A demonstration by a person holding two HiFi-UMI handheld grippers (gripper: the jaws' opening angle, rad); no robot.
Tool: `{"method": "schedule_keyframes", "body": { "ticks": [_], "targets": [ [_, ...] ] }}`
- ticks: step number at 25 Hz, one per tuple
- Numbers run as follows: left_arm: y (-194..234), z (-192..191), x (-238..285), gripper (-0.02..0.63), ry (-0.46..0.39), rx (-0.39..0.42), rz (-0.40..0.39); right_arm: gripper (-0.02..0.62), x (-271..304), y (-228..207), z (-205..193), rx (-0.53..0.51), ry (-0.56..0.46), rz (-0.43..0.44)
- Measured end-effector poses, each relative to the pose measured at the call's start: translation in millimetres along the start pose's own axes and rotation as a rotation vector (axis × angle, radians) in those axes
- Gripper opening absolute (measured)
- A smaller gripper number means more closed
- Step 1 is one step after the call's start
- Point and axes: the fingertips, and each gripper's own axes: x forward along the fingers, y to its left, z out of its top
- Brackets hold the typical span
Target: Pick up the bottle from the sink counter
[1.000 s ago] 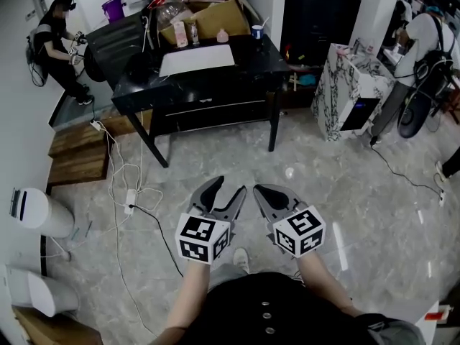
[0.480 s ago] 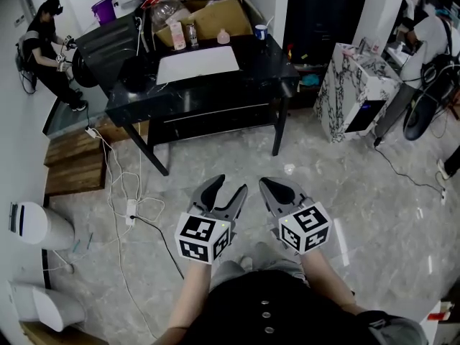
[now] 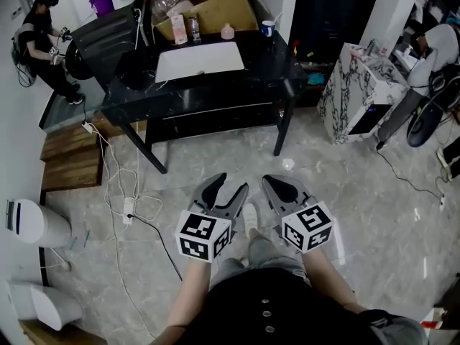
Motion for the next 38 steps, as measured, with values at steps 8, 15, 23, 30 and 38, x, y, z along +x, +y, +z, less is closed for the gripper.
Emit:
{"method": "schedule_keyframes", "body": {
  "ticks": [8,15,23,30,38],
  "targets": [
    [37,12,55,0.225,0.017,-0.003,0.012,0.005,59,-40,15,-0.003,-0.009,0.037],
    [84,42,115,0.225,0.013,0.008,0.038,0.005,119,-86,30,0.002,0.009,0.068],
    [136,74,186,0.225,0.010,0.016,0.068,0.005,184,-143,49,0.000,0.006,0.093],
    [164,95,231,0.225,-0.008,0.012,0.087,0.005,220,-181,60,0.004,0.012,0.114],
    [179,93,251,0.225,0.004,-0.008,0.098,0.005,240,-198,54,0.017,0.034,0.120]
  ]
}}
